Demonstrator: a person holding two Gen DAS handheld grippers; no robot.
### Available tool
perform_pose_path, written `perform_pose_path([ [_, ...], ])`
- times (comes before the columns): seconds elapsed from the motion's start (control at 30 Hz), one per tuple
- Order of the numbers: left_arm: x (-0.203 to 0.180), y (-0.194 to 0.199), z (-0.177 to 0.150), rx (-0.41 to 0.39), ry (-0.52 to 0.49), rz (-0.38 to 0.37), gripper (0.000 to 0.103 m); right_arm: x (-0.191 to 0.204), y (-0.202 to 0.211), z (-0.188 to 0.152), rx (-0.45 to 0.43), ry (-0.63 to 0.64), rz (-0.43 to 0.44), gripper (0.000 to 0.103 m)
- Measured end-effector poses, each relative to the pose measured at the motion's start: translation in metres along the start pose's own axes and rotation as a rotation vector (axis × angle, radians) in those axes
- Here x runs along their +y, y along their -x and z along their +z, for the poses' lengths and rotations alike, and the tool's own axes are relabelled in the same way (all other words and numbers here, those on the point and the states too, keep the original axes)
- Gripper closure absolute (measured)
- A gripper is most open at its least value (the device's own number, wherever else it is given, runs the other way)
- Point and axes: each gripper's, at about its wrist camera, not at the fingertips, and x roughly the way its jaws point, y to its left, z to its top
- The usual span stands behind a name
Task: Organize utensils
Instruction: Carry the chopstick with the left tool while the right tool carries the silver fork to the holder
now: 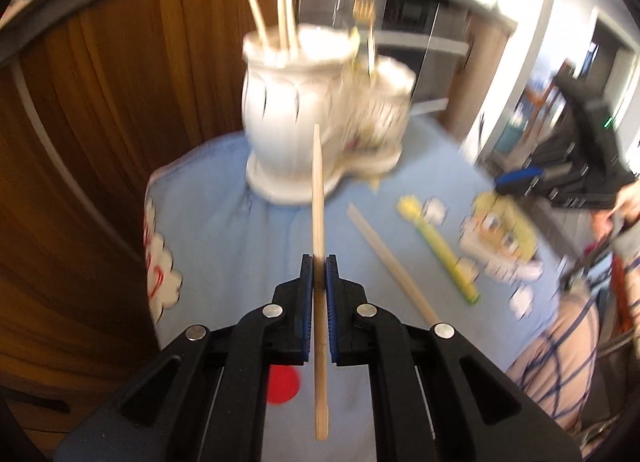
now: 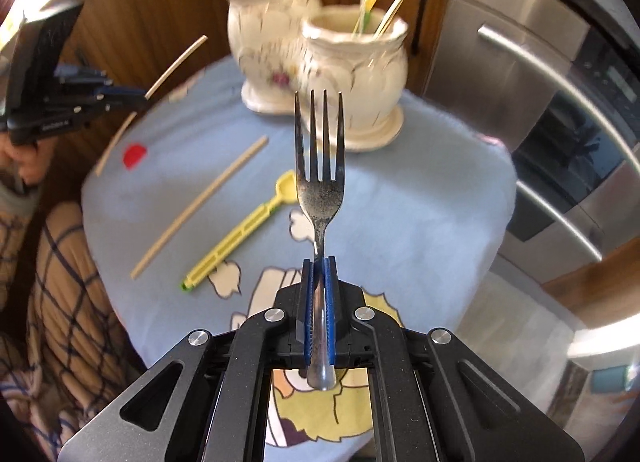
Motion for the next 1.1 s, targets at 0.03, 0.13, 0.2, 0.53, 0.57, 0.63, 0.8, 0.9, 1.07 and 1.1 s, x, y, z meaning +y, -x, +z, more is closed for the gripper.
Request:
perform_pose_path([
  [0.03, -0.002, 0.005, 0.001, -0.045, 0.014, -0.005, 0.097, -0.003, 0.005, -0.002, -0.037, -0.017, 0.0, 0.097],
  [0.13, -0.008, 0.012, 0.0, -0.156, 0.045, -0.016, 0.097, -0.004, 0.015, -0.001, -0.129, -0.063, 0.007, 0.097],
  [0.2, -0.012, 0.018, 0.002, -0.213, 0.058, -0.006, 0.097, -0.005, 0.021, -0.002, -0.188, -0.088, 0.008, 0.097],
  [0.53, -0.015, 0.021, 0.02, -0.405, 0.121, 0.01, 0.097, -0.007, 0.046, 0.008, -0.391, -0.141, 0.004, 0.097],
  [0.57, -0.015, 0.02, 0.022, -0.416, 0.125, 0.011, 0.097, -0.008, 0.048, 0.01, -0.407, -0.145, 0.008, 0.097],
  [0.63, -0.014, 0.02, 0.028, -0.449, 0.139, 0.014, 0.097, -0.008, 0.052, 0.017, -0.448, -0.156, 0.013, 0.097],
  [0.8, -0.012, 0.027, 0.043, -0.572, 0.172, 0.037, 0.097, -0.007, 0.065, 0.033, -0.56, -0.187, 0.035, 0.097],
  [0.9, -0.01, 0.03, 0.052, -0.63, 0.182, 0.05, 0.097, -0.006, 0.071, 0.044, -0.627, -0.196, 0.048, 0.097],
  [1.07, 0.003, 0.036, 0.069, -0.721, 0.222, 0.052, 0.097, -0.006, 0.08, 0.066, -0.721, -0.203, 0.063, 0.097],
  [1.1, 0.006, 0.037, 0.071, -0.737, 0.232, 0.055, 0.097, -0.006, 0.081, 0.071, -0.734, -0.201, 0.063, 0.097],
])
